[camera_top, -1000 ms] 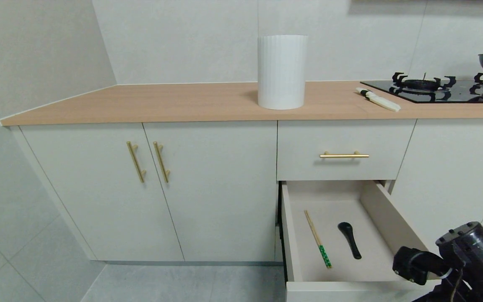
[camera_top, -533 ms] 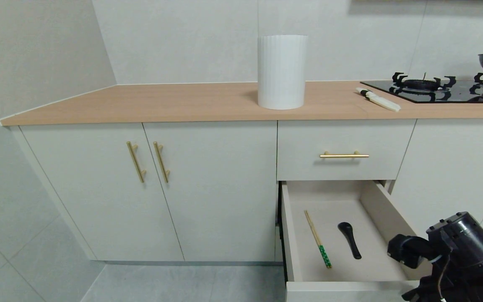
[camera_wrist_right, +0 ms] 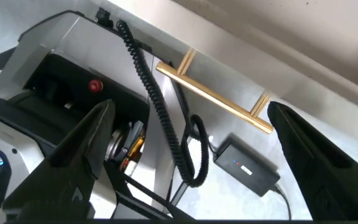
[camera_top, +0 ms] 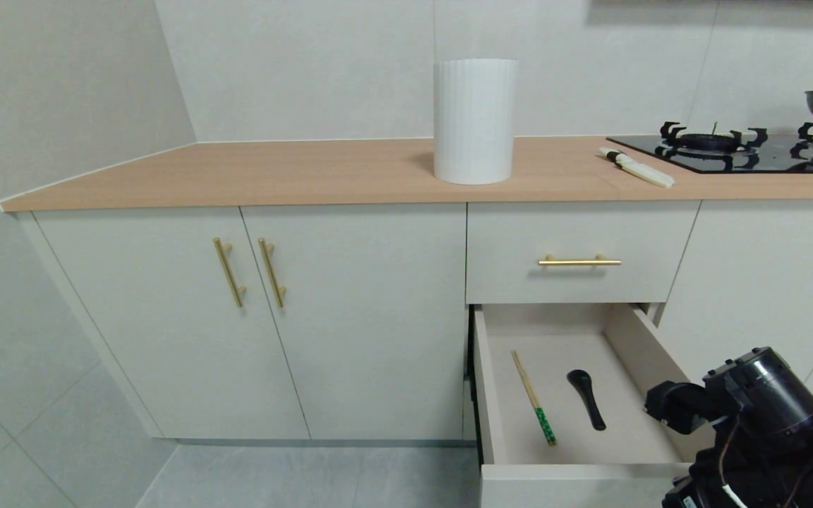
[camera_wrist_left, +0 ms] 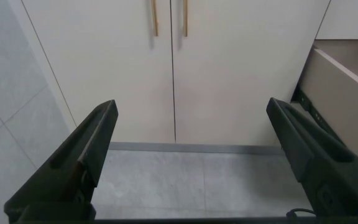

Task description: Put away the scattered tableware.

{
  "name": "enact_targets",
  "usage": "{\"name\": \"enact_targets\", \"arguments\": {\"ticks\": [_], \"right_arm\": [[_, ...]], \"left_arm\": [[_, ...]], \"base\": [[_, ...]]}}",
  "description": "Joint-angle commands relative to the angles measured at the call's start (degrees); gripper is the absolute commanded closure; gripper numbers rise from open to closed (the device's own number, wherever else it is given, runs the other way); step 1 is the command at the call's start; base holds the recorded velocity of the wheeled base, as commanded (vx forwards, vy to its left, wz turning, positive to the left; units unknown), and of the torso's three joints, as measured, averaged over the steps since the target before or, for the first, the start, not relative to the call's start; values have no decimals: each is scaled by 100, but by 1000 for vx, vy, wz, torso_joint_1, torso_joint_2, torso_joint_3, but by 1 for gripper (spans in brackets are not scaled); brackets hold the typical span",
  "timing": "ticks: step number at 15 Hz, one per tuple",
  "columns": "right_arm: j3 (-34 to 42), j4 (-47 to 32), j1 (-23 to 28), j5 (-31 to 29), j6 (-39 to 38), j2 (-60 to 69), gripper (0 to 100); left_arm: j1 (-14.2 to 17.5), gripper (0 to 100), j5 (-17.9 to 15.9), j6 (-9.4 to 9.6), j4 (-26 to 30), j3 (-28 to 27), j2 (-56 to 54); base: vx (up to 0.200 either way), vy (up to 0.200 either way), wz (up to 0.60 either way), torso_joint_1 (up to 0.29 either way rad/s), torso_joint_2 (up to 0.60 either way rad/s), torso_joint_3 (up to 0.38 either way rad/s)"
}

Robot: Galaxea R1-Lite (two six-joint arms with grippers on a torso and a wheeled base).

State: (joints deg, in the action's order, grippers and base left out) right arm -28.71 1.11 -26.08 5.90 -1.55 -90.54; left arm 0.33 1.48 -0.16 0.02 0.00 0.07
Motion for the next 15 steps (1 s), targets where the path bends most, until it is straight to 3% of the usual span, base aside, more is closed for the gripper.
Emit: {"name": "enact_targets", "arguments": {"ticks": [1, 8, 15], "right_arm": [[-30, 135, 111, -19, -12, -148, 0], [-135, 610, 314, -133, -39, -438, 0], [-1278, 645, 533, -168, -21, -1458, 0]], "left_arm": [[2, 0, 11, -2, -2, 0, 1], [2, 0, 2, -2, -2, 0, 1], [2, 0, 11, -2, -2, 0, 1]], "base": [[0, 0, 0, 0, 0, 0], [0, 0, 0, 0, 0, 0], [0, 0, 0, 0, 0, 0]]}}
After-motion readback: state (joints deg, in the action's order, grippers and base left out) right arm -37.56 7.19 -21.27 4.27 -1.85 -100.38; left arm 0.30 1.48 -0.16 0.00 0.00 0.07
